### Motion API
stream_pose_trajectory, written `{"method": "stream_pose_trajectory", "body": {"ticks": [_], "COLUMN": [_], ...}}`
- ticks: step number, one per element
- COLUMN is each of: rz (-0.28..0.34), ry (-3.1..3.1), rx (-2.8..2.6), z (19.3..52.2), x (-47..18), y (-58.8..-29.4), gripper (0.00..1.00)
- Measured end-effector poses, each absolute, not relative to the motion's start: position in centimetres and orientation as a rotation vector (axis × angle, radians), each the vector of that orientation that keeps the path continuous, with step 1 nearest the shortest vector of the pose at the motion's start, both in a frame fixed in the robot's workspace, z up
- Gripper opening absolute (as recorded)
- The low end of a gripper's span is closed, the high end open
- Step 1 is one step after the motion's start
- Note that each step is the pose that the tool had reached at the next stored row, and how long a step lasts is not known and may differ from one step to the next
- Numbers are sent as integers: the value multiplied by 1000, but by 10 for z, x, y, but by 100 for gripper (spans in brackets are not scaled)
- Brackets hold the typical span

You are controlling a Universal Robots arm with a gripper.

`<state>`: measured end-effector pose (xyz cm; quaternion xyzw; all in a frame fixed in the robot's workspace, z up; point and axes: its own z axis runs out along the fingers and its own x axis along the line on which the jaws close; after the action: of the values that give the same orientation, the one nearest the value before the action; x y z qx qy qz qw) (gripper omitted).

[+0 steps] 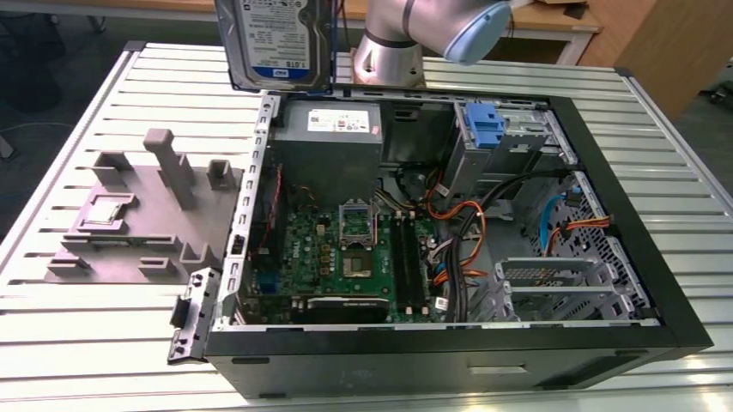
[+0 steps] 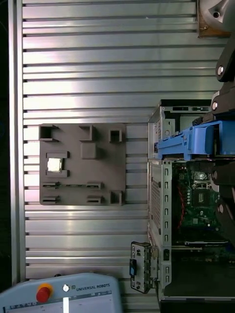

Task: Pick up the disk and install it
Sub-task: 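Pick up the disk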

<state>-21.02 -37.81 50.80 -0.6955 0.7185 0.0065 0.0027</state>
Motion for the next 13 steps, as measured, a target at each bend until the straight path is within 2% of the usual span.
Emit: {"method": "stream_pose_trajectory", "body": {"ticks": [13], "rz": [20], "ry": [2253], "rx": [-2181], "z": [508], "x": [-203], "y": [-378], "gripper": [37]}}
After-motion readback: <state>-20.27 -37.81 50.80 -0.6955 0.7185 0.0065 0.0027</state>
